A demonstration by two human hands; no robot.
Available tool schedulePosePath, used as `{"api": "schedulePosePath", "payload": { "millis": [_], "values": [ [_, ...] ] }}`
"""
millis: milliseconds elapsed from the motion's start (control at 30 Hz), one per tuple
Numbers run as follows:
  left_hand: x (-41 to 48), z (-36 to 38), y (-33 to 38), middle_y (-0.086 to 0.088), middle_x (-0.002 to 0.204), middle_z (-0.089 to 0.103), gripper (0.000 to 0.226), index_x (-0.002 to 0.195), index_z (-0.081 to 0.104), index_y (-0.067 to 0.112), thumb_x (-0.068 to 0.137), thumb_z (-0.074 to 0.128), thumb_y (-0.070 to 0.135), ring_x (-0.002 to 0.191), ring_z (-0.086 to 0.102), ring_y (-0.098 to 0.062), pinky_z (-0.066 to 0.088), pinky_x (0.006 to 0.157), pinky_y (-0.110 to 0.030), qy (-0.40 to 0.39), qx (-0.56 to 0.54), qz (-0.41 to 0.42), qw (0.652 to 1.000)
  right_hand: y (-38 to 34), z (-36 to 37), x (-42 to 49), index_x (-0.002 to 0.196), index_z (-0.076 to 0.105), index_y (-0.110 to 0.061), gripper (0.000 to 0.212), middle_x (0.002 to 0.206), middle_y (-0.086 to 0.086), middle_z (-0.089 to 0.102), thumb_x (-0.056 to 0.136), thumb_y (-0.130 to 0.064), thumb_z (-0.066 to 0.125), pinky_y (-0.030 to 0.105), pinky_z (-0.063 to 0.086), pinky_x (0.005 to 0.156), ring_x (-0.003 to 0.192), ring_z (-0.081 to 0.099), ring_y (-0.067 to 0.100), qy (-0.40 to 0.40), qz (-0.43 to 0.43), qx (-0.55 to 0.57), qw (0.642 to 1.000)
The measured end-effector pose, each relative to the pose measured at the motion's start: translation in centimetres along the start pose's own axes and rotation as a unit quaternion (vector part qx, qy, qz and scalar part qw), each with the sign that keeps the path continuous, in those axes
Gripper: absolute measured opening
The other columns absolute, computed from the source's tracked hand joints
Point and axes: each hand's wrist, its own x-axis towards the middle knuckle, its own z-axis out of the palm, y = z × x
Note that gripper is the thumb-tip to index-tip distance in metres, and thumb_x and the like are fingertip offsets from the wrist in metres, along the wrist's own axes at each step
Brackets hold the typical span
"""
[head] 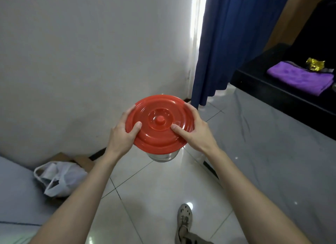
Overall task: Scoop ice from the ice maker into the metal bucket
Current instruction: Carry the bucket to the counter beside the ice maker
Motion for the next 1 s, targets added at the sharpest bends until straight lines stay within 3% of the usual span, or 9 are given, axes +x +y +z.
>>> {"api": "schedulePosePath", "payload": {
  "millis": [200,367,567,700,867,1000],
  "values": [
    [7.4,2.4,-1.7,0.023,0.142,0.064,0.062,0.154,0.044,0.056,0.094,0.060,0.057,0.126,0.064,-0.009,0.048,0.111,-0.034,-0.009,0.010,0.000,1.000,2.9,0.3,7.1,0.152,0.032,-0.060,0.084,0.134,-0.028,0.063,0.084,-0.064,0.082,0.032,0.051,0.107,0.123,0.062,0.000,0.008,0.009,0.012,1.000],
    [15.7,6.1,-1.1,0.024,0.141,0.065,0.065,0.155,0.044,0.054,0.092,0.058,0.060,0.122,0.063,0.000,0.044,0.104,-0.015,-0.049,0.004,0.012,0.999,5.4,-2.0,13.2,0.153,0.030,-0.059,0.086,0.136,-0.027,0.061,0.084,-0.066,0.080,0.021,0.045,0.101,0.123,0.060,-0.002,0.040,0.030,0.004,0.999],
    [25.0,12.6,-0.3,0.022,0.147,0.062,0.067,0.156,0.045,0.049,0.092,0.060,0.059,0.132,0.061,-0.003,0.045,0.116,-0.032,-0.111,-0.036,0.051,0.992,8.9,-6.0,18.8,0.155,0.027,-0.057,0.090,0.142,-0.022,0.059,0.083,-0.072,0.078,0.034,0.051,0.107,0.127,0.060,0.005,0.097,0.065,-0.014,0.993],
    [30.7,16.5,-0.1,0.025,0.145,0.062,0.068,0.156,0.047,0.047,0.091,0.061,0.058,0.131,0.059,0.005,0.045,0.118,-0.031,-0.151,-0.050,0.077,0.984,10.5,-7.7,21.7,0.155,0.029,-0.056,0.089,0.141,-0.023,0.059,0.083,-0.070,0.079,0.032,0.050,0.107,0.126,0.061,0.005,0.146,0.094,-0.021,0.985],
    [36.3,19.1,-1.0,0.023,0.146,0.062,0.065,0.156,0.046,0.050,0.094,0.062,0.055,0.134,0.060,-0.008,0.046,0.120,-0.043,-0.186,-0.052,0.104,0.976,11.7,-7.9,25.1,0.156,0.028,-0.055,0.090,0.142,-0.022,0.059,0.083,-0.070,0.078,0.022,0.046,0.101,0.125,0.060,0.002,0.172,0.114,-0.025,0.978],
    [42.0,21.1,-1.1,0.033,0.135,0.063,0.062,0.155,0.042,0.058,0.095,0.061,0.059,0.125,0.065,-0.004,0.050,0.115,-0.044,-0.235,-0.054,0.124,0.962,12.5,-7.5,28.8,0.154,0.028,-0.059,0.089,0.138,-0.024,0.062,0.082,-0.071,0.079,0.029,0.051,0.105,0.123,0.063,0.004,0.220,0.145,-0.033,0.964]
  ]
}}
